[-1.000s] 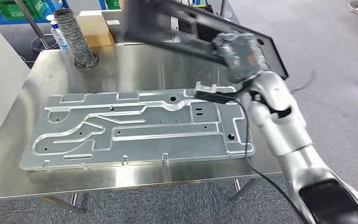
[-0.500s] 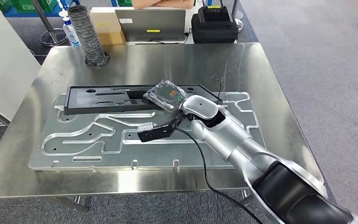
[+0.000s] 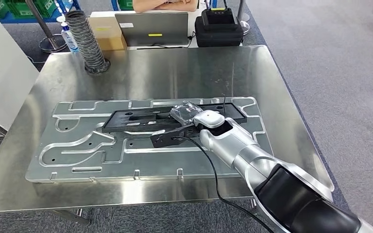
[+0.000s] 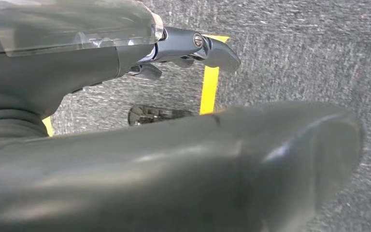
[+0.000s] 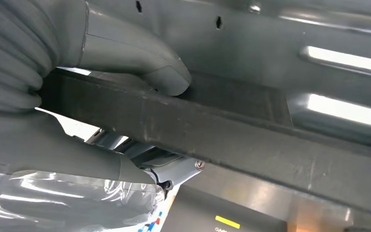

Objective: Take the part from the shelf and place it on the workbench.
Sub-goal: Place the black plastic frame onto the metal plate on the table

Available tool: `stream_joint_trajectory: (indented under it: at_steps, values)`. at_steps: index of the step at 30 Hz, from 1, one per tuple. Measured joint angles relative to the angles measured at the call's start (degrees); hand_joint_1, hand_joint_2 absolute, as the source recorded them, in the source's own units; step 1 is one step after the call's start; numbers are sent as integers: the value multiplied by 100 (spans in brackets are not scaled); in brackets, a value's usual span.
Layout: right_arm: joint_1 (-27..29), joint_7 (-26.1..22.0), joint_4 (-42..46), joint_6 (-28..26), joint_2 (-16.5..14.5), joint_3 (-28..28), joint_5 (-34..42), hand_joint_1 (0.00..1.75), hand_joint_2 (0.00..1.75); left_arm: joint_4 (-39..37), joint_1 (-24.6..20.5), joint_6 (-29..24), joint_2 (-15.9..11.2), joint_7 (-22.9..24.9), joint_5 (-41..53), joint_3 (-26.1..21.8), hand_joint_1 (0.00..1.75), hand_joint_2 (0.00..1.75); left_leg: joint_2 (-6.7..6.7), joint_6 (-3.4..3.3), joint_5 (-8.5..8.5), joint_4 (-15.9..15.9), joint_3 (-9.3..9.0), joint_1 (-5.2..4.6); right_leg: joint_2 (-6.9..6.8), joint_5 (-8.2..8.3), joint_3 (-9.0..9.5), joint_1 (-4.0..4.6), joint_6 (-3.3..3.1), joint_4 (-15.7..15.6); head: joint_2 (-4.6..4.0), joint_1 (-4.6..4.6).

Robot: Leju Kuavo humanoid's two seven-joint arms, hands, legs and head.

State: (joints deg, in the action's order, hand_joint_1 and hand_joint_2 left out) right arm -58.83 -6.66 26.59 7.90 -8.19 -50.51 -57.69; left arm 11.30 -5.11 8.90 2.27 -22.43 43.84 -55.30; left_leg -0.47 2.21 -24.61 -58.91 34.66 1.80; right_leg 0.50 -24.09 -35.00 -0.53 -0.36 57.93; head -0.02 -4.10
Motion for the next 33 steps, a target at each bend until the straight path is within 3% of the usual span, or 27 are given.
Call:
stream_joint_trajectory:
  at_steps: [3,5,7,9,10,11,13,15,16,18,20,21,23,24,25,26,27,29,31,33]
  values:
    - [-42,34,-97,20,-23,-19,1,175,175,0,-4,22,4,-8,5,0,0,0,-11,-132,6,68,-35,-21,21,0,0,8,101,2,0,1]
    - [-66,67,-143,50,-25,-27,3,87,87,0,-13,52,5,-23,17,0,0,87,3,-213,38,93,-40,-16,12,-140,-70,-12,157,184,0,2]
    - [-79,76,-178,101,-25,-38,8,0,0,0,-24,82,5,-50,38,0,0,175,15,-263,59,104,-32,-23,-7,-508,-346,-23,190,816,0,2]
    - [-64,54,-217,140,-25,-61,16,0,0,0,-26,94,5,-78,58,0,0,175,20,-281,63,100,-16,-43,-14,-818,-682,-23,202,1557,0,2]
    - [-53,37,-234,144,-25,-76,20,0,0,0,-24,94,5,-98,66,1,0,131,20,-285,64,97,-11,-52,-15,-832,-742,-23,196,1703,0,2]
    - [-49,18,-246,138,-25,-91,25,0,0,0,-23,91,5,-126,79,1,0,87,18,-285,65,93,-10,-60,-15,-739,-688,-21,180,1612,0,2]
    - [-49,-17,-261,111,-25,-114,35,0,0,0,-23,75,7,-206,100,3,0,0,13,-278,65,84,-11,-70,-15,-378,-289,-6,112,860,0,2]
    - [-52,-57,-265,32,-28,-122,72,0,0,0,-23,59,14,-267,103,3,0,0,9,-233,67,70,6,-89,-22,-156,40,29,51,192,0,2]
    - [-53,-82,-264,-36,-30,-122,105,0,0,0,-20,57,17,-281,96,3,0,0,10,-202,71,70,16,-94,-23,-134,93,49,33,61,0,2]
    - [-53,-150,-242,-232,-26,-113,208,0,0,0,-10,62,12,-297,72,2,0,0,9,-136,82,86,23,-94,-22,-116,90,53,2,22,0,2]
    - [-53,-276,-153,-485,-14,-68,365,0,0,0,-2,73,4,-309,58,2,0,0,12,-81,-11,-24,70,-85,-27,-78,111,23,-59,-36,0,1]
    - [-50,-376,-72,-634,-4,-24,477,0,0,0,2,79,-2,-313,57,2,0,0,14,-55,-146,-237,164,-79,-30,-62,122,6,-87,-63,0,1]
    - [-18,-614,136,-929,56,106,750,0,0,0,15,88,-6,-319,58,2,0,0,16,-14,-515,-987,501,-69,-36,-60,124,14,-116,-70,0,1]
    - [12,-718,255,-1033,108,183,875,0,0,0,27,88,-8,-325,57,1,0,0,16,3,-644,-1348,671,-66,-39,-64,124,18,-117,-67,0,1]
    - [47,-793,371,-1091,167,255,968,0,0,0,45,88,-8,-333,56,1,0,0,17,15,-671,-1542,769,-64,-42,-69,126,20,-115,-64,0,2]
    - [79,-834,480,-1112,223,317,1025,0,0,0,65,88,-9,-341,56,0,0,0,18,23,-579,-1493,750,-59,-42,-76,129,18,-108,-56,0,2]
    - [102,-853,583,-1114,271,367,1053,0,0,0,81,89,-12,-346,55,0,0,0,21,25,-393,-1207,616,-51,-39,-88,133,13,-95,-43,0,2]
    - [122,-870,748,-1113,333,435,1073,0,0,0,90,88,-20,-352,56,0,0,0,28,11,-52,-392,222,-44,-25,-128,128,16,-50,6,0,2]
    - [136,-884,866,-1113,374,480,1077,0,0,0,80,87,-24,-356,56,0,0,0,21,-57,31,5,28,-59,-12,-152,107,32,5,44,0,2]
    - [171,-930,965,-1184,417,526,1138,0,0,0,81,88,-23,-356,55,0,0,0,9,-144,21,14,28,-72,-9,-149,99,37,65,39,0,1]
